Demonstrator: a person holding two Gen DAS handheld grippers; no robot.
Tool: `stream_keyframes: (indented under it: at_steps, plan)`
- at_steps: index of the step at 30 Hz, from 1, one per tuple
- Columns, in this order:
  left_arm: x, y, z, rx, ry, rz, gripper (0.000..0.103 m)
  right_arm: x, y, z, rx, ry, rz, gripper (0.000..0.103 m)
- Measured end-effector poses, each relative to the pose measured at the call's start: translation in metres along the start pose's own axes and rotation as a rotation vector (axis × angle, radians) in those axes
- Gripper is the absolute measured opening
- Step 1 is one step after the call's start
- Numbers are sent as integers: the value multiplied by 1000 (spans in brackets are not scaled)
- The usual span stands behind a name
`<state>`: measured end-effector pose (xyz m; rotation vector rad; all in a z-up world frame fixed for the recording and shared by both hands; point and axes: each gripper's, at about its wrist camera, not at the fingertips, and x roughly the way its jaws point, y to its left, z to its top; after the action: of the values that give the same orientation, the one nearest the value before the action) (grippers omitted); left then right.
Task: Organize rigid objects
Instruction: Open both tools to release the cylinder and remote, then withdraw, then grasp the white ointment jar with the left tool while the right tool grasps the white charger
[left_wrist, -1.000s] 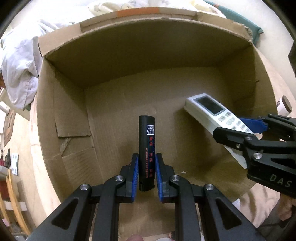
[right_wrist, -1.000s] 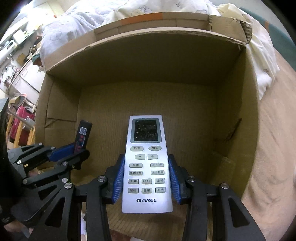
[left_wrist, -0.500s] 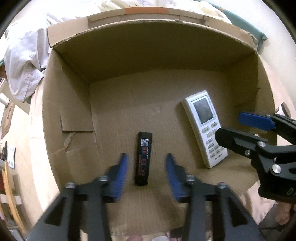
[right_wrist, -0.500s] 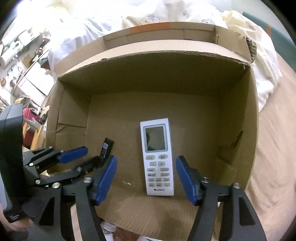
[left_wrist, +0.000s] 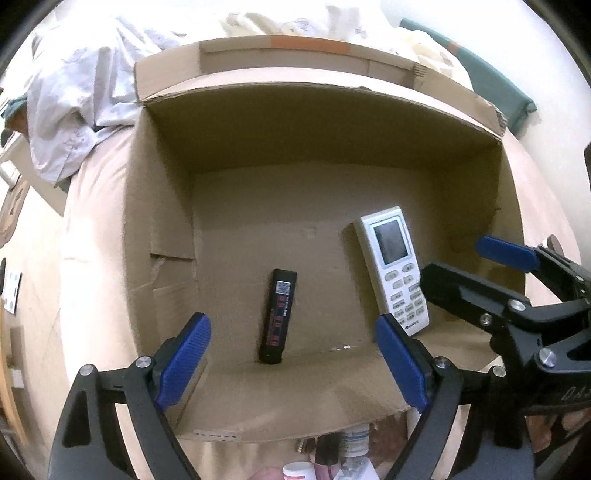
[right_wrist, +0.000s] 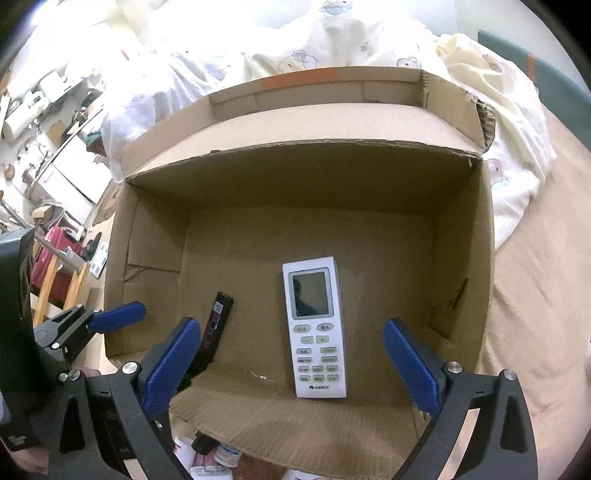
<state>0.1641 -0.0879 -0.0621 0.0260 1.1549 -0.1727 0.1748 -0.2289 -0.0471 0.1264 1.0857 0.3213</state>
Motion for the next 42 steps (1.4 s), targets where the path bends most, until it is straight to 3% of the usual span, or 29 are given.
stream_keyframes:
  at_steps: [17,24,30,37,42]
  plan:
    - [-43,27,-15,-68,-29,16,89,-32,11,-6,-1,-53,-10,103]
    - [-72,32,-38,-58,-52,30,89,-64,25,-30,-45,-71,-19,103]
    - [-89,46,-63,-82,-58,23,89,-80,23,-58,-8,-57,3,103]
    - [-91,62,-89,-111,-58,37,89,-89,16,-88,51,-31,8,103]
    - [-81,70,-97,-138,-14,20,89,-87,8,-104,118,-2,19,103]
